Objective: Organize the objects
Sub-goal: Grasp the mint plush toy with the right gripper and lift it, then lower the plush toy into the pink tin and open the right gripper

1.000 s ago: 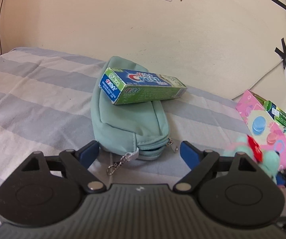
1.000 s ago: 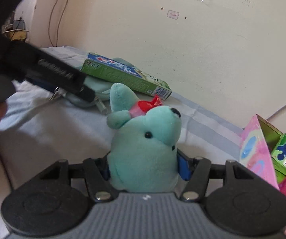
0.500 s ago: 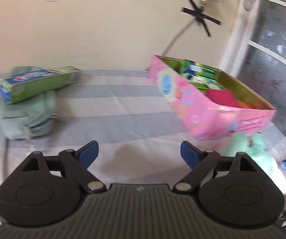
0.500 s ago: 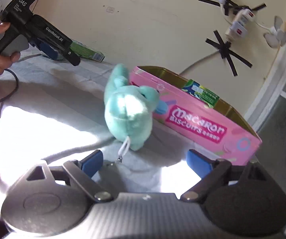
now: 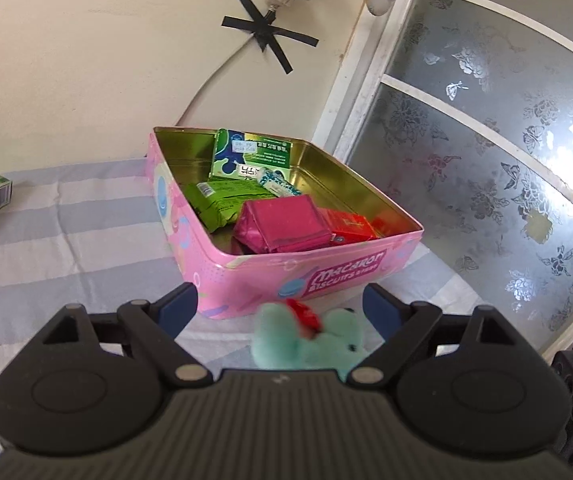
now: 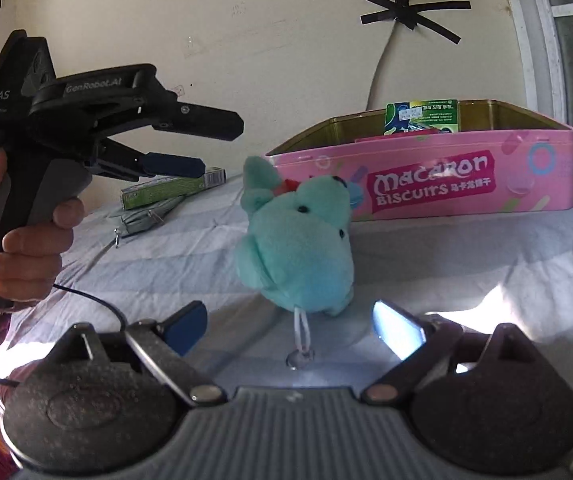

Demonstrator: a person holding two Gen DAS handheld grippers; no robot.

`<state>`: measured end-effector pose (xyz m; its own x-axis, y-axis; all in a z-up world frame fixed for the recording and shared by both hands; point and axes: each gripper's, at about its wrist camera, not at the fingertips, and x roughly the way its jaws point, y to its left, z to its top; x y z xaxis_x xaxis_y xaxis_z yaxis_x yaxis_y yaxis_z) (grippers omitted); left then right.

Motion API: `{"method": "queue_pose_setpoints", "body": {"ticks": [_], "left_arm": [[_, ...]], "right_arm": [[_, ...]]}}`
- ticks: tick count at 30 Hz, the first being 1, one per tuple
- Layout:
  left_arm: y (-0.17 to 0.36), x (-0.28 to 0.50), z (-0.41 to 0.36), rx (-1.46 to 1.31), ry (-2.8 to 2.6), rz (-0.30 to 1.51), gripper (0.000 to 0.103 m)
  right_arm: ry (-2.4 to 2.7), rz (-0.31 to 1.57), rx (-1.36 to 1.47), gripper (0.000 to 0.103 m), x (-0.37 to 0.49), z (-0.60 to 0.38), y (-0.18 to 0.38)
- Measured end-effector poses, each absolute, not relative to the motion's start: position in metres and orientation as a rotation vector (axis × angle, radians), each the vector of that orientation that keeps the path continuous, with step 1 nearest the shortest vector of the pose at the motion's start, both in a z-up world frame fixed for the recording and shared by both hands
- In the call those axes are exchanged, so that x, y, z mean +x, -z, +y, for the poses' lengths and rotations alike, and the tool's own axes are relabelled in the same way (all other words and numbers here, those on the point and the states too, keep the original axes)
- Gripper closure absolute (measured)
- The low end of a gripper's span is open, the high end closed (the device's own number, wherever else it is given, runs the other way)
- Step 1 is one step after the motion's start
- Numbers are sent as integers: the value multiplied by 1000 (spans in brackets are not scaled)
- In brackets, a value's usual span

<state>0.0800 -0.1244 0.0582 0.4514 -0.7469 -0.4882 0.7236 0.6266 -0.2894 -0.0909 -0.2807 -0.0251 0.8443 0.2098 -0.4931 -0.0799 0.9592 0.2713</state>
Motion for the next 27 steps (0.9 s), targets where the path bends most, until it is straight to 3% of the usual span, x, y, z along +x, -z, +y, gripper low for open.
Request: {"method": "queue_pose_setpoints", "body": {"ticks": [15, 17, 18, 20, 27], "left_arm": [[-11, 93, -128, 6, 965, 785, 12], [-2, 97, -126, -69, 1011, 845, 17], [0, 98, -126, -101, 1033, 871, 25], [-6, 97, -126, -119, 1019, 871, 30], [-84, 87, -156, -20, 1068, 624, 33]], "right_arm": [[-211, 568, 235, 9, -74, -265, 27], [-219, 590, 226, 17, -65, -260, 28], [-219, 601, 225, 35, -60, -258, 29], [-200, 594, 218, 46, -55, -256, 27], [-165, 427, 188, 48, -51, -275, -22]]}}
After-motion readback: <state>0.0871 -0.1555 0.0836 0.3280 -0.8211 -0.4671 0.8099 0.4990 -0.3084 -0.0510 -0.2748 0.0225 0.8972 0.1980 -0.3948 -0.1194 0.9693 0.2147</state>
